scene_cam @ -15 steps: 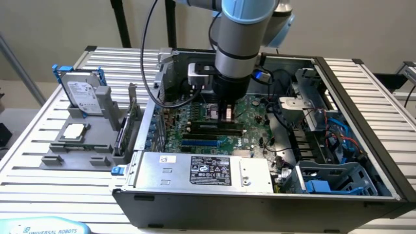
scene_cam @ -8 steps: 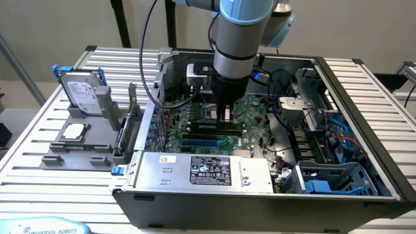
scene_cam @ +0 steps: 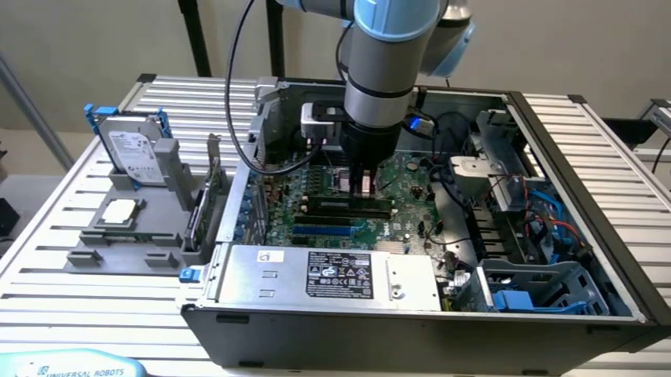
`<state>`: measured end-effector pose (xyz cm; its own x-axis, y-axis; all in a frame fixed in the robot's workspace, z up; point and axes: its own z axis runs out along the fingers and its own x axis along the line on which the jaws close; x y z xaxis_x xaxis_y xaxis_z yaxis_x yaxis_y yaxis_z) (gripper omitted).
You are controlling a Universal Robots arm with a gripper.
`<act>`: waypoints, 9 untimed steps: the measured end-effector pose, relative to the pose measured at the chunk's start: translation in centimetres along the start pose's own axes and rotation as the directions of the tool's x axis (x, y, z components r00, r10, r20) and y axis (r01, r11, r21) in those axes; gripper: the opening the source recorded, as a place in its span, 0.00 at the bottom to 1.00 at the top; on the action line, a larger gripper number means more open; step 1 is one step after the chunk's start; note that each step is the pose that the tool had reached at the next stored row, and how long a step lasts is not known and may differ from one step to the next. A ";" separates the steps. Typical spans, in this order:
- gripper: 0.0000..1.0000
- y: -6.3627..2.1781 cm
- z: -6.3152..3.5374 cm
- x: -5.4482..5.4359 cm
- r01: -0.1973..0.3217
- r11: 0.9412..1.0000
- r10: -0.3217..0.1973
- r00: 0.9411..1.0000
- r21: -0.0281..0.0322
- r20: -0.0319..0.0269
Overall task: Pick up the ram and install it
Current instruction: 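Insert the ram into the slot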
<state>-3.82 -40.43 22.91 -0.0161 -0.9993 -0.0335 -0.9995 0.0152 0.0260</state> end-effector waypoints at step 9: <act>0.13 -0.01 0.12 -0.1 0.000 1.000 0.000 1.000 0.000 -0.002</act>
<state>-3.81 -40.37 22.80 -0.0164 -0.9994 -0.0310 -0.9995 0.0156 0.0259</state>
